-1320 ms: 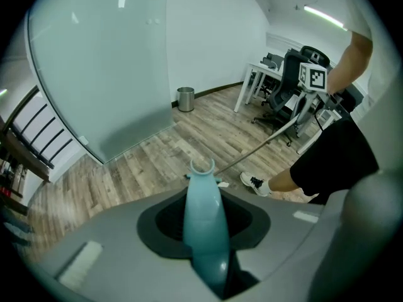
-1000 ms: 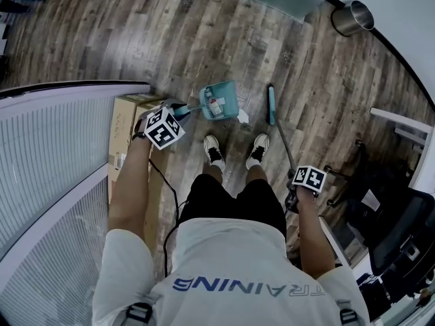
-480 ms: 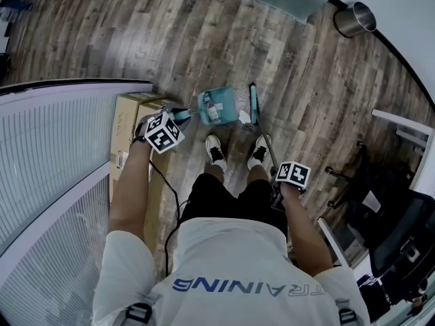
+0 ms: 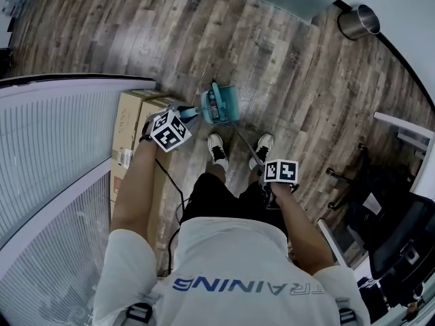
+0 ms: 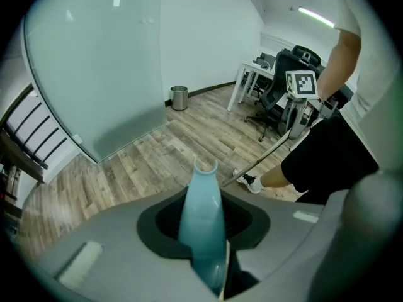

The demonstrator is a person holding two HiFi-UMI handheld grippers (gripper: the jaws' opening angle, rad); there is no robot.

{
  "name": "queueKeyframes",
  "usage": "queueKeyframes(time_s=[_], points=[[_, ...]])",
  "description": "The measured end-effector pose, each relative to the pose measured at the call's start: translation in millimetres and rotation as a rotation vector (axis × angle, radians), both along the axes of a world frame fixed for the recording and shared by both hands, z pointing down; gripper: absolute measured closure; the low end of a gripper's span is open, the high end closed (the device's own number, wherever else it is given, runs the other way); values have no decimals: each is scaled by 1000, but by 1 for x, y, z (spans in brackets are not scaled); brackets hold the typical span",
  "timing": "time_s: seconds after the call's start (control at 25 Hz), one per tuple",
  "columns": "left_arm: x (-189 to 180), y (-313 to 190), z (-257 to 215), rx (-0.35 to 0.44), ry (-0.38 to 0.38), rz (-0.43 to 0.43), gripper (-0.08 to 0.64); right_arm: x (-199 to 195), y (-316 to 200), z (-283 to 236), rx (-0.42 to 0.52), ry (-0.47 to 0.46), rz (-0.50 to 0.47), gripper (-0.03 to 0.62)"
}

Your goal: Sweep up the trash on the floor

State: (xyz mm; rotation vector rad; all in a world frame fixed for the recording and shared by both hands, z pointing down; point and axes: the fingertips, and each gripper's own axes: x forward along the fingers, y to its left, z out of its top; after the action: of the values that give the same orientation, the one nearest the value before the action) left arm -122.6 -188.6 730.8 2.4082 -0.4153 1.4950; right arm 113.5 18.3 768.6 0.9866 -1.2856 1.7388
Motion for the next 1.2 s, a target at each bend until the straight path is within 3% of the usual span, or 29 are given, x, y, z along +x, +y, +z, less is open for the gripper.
queueKeyframes(time_s=[0.36, 0.76, 1.2], points=[[-1, 3, -1, 11, 6, -18, 460, 32, -4, -18, 59, 29, -12, 488], [-5, 8, 0, 16, 22, -120, 459, 81, -29, -31, 162, 103, 95, 488], [-12, -12, -49, 115, 132, -303, 334, 120, -34, -44, 191, 171, 122, 488]])
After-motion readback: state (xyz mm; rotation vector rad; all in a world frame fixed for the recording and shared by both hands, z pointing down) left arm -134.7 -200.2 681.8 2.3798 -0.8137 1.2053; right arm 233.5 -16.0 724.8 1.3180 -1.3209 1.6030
